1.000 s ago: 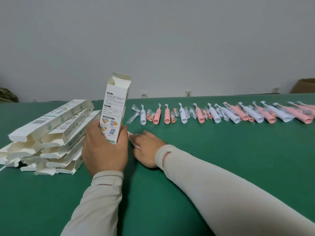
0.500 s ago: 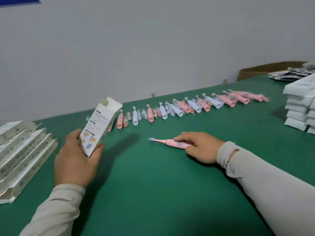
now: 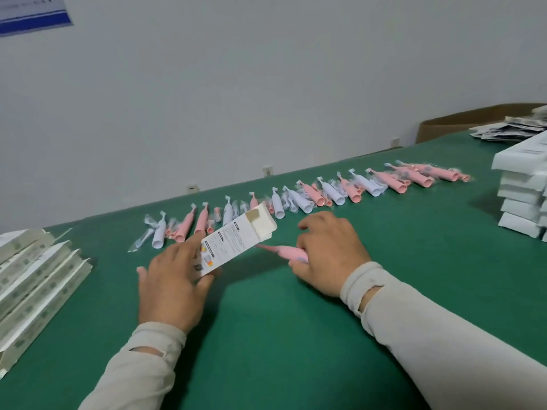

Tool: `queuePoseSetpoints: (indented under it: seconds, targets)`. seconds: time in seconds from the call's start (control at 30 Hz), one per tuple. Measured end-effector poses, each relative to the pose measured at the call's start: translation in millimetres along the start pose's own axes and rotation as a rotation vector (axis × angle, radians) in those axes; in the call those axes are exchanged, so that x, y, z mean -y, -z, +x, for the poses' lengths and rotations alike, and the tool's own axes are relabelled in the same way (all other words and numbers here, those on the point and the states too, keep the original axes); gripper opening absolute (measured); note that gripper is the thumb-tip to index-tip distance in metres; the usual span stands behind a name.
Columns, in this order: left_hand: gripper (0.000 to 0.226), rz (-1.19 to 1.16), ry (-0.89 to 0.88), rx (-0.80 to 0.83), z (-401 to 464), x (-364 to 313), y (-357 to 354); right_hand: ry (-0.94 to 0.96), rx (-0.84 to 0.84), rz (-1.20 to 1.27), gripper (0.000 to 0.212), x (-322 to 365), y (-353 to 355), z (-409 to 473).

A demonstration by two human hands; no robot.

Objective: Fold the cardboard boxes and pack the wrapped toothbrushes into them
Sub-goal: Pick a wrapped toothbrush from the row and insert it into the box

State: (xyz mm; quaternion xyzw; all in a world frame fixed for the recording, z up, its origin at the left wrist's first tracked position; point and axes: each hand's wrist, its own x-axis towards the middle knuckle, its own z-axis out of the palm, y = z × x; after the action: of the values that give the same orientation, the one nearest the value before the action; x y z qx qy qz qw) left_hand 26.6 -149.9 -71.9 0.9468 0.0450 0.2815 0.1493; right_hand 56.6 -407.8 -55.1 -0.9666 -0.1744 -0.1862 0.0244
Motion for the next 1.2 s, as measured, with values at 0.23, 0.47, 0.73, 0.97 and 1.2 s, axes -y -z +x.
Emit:
queuePoseSetpoints:
  seconds: [0.23, 0.47, 0.73, 0.97, 1.2]
  targets:
    - [0.064, 0.017, -0.03, 0.02, -3, 3, -1, -0.329, -0.51, 0.613, 0.025, -24, 27, -10]
    - [0.059, -0.068, -0.011, 0.03, -4, 11, -6, -0.323, -0.511, 1.51, 0.02, -1, 30, -15]
    - [0.059, -0.117, -0.042, 0.037, -8, 11, -3, -0.381, -0.413, 1.55, 0.021, 1, 17, -14]
    - [0.062, -0.148, -0.189, -0.002, -10, 8, -3, -0.316, -0.102, 1.605, 0.014, 9, 6, -16]
    - [0.057, -0.107, -0.068, 0.0, -7, 16, -1, -0.586, -0.31, 1.693, 0.024, -7, 7, -6]
